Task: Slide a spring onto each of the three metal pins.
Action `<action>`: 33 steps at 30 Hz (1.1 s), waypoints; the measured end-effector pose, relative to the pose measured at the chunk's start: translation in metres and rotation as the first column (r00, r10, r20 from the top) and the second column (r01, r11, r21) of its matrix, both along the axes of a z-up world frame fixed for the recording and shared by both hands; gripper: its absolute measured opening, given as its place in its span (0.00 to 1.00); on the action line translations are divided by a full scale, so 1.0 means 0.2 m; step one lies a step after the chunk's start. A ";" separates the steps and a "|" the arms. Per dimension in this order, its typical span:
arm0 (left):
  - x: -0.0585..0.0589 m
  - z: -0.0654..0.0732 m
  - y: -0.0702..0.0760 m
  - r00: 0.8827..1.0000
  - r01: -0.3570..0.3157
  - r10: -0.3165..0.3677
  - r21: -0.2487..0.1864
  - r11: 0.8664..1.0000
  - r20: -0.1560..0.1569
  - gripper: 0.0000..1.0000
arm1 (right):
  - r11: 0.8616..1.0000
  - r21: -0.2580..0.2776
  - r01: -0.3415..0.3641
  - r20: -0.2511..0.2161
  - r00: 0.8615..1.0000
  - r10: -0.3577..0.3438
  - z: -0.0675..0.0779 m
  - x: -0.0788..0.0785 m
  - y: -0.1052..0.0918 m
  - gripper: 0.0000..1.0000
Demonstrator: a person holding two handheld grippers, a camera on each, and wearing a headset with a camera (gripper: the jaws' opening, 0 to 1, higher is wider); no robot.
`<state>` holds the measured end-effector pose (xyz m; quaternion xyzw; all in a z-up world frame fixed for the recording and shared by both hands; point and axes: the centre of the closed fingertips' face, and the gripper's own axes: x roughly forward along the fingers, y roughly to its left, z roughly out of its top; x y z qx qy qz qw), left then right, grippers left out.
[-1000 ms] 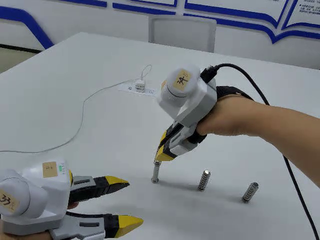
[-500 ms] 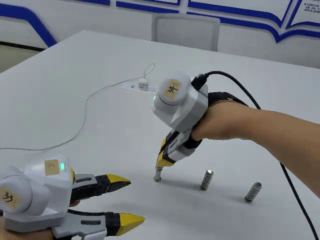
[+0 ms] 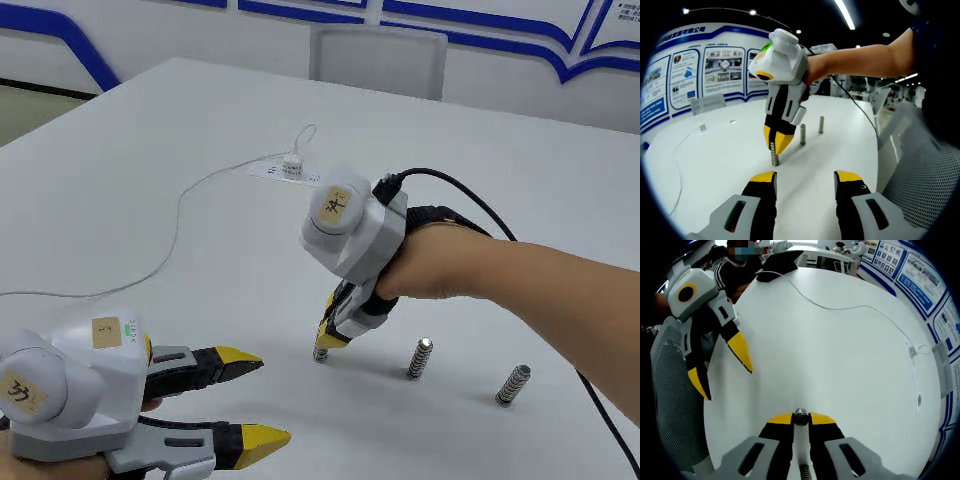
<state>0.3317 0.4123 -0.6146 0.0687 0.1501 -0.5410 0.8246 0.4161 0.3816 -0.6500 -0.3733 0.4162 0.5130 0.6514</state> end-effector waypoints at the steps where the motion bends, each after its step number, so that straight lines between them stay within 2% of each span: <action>1: 0.00 0.00 0.00 1.000 0.000 0.000 -0.001 1.000 0.000 0.47 | 1.000 0.001 0.001 0.000 1.000 -0.001 0.00 0.00 0.00 0.12; 11: 0.00 0.00 0.00 1.000 -0.005 0.005 -0.002 1.000 0.000 0.47 | 1.000 0.006 0.013 0.000 1.000 -0.013 -0.02 0.00 0.00 0.13; 17: 0.00 0.00 0.00 1.000 -0.003 0.003 -0.003 1.000 0.000 0.47 | 1.000 0.014 0.016 0.009 1.000 -0.016 -0.02 0.00 -0.02 0.17; 24: 0.01 0.02 -0.02 1.000 0.002 -0.002 -0.007 1.000 0.006 0.48 | 0.999 0.033 0.042 0.014 0.999 -0.043 0.01 0.00 -0.06 0.20; 33: 0.00 0.02 -0.02 1.000 0.002 -0.002 -0.007 1.000 0.006 0.49 | 0.993 0.084 0.078 0.023 0.997 -0.080 0.07 -0.01 -0.10 0.24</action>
